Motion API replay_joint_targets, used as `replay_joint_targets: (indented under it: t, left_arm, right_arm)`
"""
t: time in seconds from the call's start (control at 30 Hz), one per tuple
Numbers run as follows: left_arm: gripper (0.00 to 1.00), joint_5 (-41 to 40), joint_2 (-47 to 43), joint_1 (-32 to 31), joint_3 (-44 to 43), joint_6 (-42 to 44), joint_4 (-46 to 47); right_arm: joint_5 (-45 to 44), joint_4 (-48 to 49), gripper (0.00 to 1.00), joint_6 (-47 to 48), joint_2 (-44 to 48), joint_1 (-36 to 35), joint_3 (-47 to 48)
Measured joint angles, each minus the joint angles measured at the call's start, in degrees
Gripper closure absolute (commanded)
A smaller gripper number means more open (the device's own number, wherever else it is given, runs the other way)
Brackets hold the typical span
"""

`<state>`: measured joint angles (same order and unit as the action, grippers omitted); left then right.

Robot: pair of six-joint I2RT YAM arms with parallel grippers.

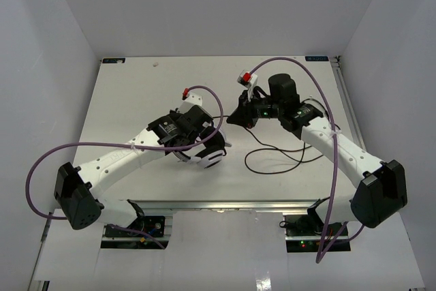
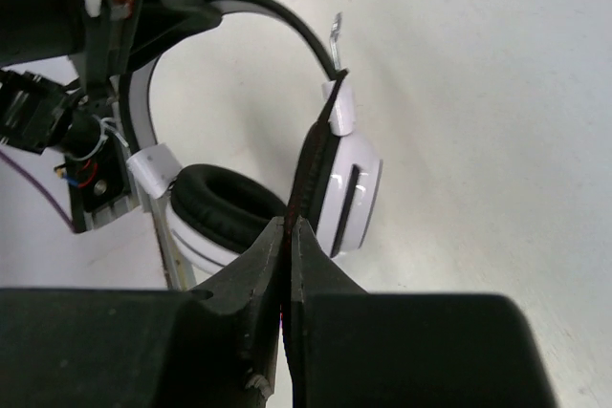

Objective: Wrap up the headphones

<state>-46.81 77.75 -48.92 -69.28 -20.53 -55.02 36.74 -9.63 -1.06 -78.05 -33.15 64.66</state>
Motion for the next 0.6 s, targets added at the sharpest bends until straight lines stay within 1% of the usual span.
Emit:
replay_joint_targets:
  t: [0.27,0.6]
  left_arm:
    - [1.00,0.97,-0.34,-0.03,1.06,1.23,2.68]
    - [1.00,1.96,-1.51,-0.03,1.32,2.13,4.26]
  right_arm:
    - [-3.37,0.40,0.92,-2.83,0.14,3.29,-0.90]
    - [-5.26,0.39,0.92,-5.04,0.34,6.11,-1.09]
